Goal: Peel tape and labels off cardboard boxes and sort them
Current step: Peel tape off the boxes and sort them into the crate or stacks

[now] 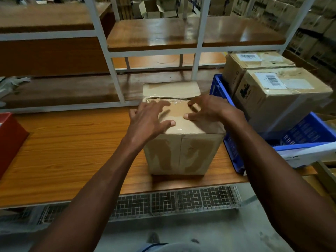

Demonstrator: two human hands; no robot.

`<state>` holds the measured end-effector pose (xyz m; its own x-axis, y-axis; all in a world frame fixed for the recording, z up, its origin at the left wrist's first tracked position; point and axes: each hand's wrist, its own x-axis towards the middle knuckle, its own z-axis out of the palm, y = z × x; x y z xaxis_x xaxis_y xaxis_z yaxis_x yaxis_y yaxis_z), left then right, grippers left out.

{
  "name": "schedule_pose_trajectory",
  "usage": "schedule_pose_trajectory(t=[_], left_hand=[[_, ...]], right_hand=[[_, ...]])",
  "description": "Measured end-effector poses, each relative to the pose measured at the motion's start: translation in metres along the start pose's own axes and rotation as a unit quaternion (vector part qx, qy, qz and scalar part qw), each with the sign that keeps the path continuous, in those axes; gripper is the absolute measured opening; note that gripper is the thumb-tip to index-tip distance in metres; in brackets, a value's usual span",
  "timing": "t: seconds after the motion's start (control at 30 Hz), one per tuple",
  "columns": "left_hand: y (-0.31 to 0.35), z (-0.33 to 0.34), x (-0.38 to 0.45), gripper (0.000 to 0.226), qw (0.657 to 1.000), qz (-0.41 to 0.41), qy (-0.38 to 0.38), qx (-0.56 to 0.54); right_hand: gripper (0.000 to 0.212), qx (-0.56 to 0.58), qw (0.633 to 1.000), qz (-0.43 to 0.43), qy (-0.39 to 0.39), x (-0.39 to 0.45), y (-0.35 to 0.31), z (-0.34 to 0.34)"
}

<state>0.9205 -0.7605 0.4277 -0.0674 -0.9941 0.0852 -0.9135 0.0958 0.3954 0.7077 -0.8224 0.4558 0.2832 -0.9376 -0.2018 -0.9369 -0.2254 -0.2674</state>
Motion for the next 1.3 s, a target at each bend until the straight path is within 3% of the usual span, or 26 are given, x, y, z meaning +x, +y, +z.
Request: schedule_pose_trajectory(t=[0.13, 0.27, 0.37, 0.47, 0.53, 0.63, 0.8, 0.9, 1.03, 1.2, 1.3], left_hand=[[-0.003, 0.001, 0.001, 0.051, 0.999, -0.003, 0.001, 0.033], [-0.007, 0.007, -0.001, 0.049, 1.000, -0.004, 0.022, -0.010], [-0.013, 0.015, -0.007, 0.038, 0.989, 0.019, 0.061, -0.130], [-0.025, 0.024, -0.023, 0.026, 0.917, -0.025, 0.169, -0.362], [-0.033, 0.037, -0.036, 0.027, 0.861, -0.074, 0.234, -0.446], [-0.033, 0.052, -0.051, 0.042, 0.810, -0.133, 0.137, -0.555], [-0.035, 0.045, -0.060, 0.056, 0.815, -0.097, 0.052, -0.570], [-0.034, 0.037, -0.062, 0.057, 0.820, -0.061, 0.021, -0.568], [-0.026, 0.027, -0.059, 0.063, 0.837, 0.009, -0.009, -0.547], [-0.019, 0.009, -0.046, 0.081, 0.856, 0.097, -0.078, -0.502], [-0.017, 0.011, -0.031, 0.069, 0.894, 0.102, -0.066, -0.432]], right_hand=[[0.070, 0.008, 1.000, 0.000, -0.021, -0.011, -0.004, 0.004], [0.050, 0.055, 0.996, -0.016, 0.066, -0.032, -0.020, 0.031], [0.050, 0.098, 0.985, 0.004, 0.141, -0.044, -0.018, 0.057], [0.057, 0.125, 0.973, 0.067, 0.184, -0.050, -0.011, 0.062], [0.061, 0.135, 0.971, 0.097, 0.172, -0.049, -0.008, 0.057], [0.063, 0.165, 0.967, 0.124, 0.150, -0.040, -0.006, 0.047], [0.061, 0.248, 0.953, 0.122, 0.123, -0.032, -0.003, 0.034], [0.072, 0.328, 0.930, 0.118, 0.114, -0.028, 0.010, 0.032], [0.049, 0.435, 0.889, 0.114, 0.093, -0.032, 0.028, 0.025], [0.041, 0.511, 0.841, 0.166, 0.059, -0.036, 0.050, 0.036], [0.035, 0.560, 0.809, 0.174, 0.045, -0.035, 0.059, 0.063]])
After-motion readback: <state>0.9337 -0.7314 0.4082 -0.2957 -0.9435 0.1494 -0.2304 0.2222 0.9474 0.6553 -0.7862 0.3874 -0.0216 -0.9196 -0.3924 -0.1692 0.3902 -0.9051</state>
